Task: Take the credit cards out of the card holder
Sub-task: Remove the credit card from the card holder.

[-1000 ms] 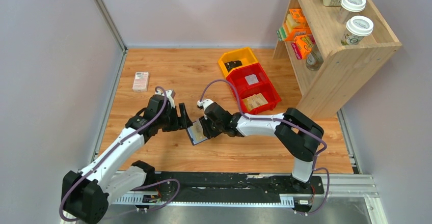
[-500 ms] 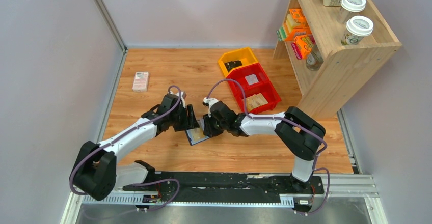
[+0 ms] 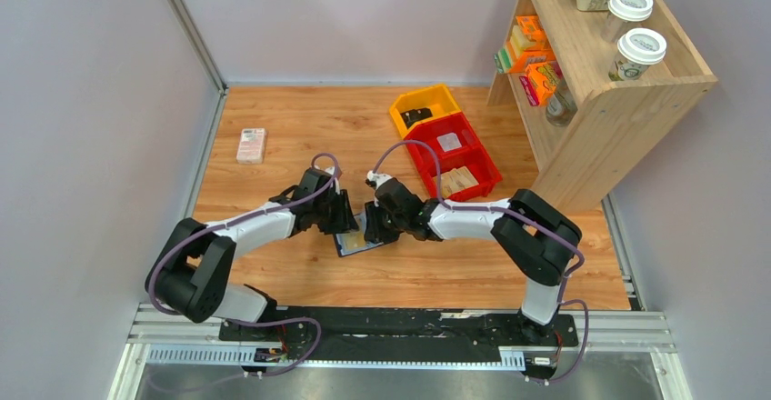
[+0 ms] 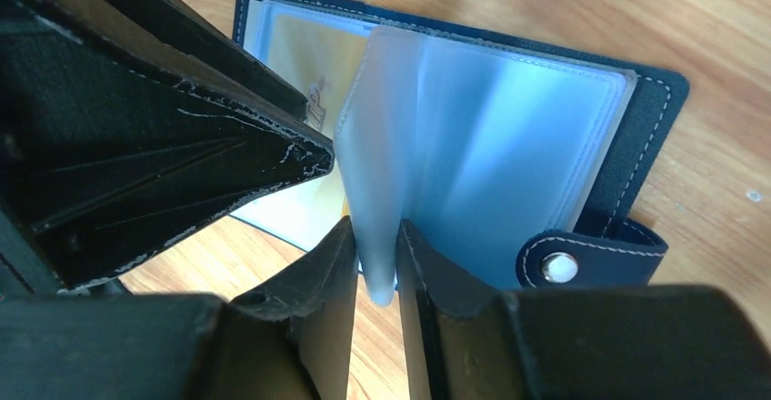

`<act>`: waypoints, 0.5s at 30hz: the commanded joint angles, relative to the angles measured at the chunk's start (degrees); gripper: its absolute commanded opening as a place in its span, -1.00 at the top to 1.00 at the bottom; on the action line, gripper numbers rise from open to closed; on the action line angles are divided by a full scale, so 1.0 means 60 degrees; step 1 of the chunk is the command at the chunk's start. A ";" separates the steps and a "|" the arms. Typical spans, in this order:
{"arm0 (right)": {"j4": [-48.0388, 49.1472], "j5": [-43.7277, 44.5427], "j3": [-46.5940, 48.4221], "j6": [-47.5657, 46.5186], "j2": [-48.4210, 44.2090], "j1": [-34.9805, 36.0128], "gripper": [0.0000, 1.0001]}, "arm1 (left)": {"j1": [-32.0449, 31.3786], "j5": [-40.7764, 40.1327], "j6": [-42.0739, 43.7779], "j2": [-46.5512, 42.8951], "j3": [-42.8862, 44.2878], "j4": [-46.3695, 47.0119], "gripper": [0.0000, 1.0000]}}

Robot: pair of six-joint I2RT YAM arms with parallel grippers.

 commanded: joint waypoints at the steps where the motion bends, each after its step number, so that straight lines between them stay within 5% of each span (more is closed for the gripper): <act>1: -0.2110 0.1252 0.0470 0.0186 -0.0117 0.0086 0.40 | -0.0151 -0.0247 0.0239 0.0724 -0.0355 -0.0750 0.18; 15: -0.5862 0.7011 0.1306 0.0903 -0.0822 -0.0133 -0.03 | -0.0253 -0.0218 0.0415 0.0798 -0.0472 -0.0707 0.21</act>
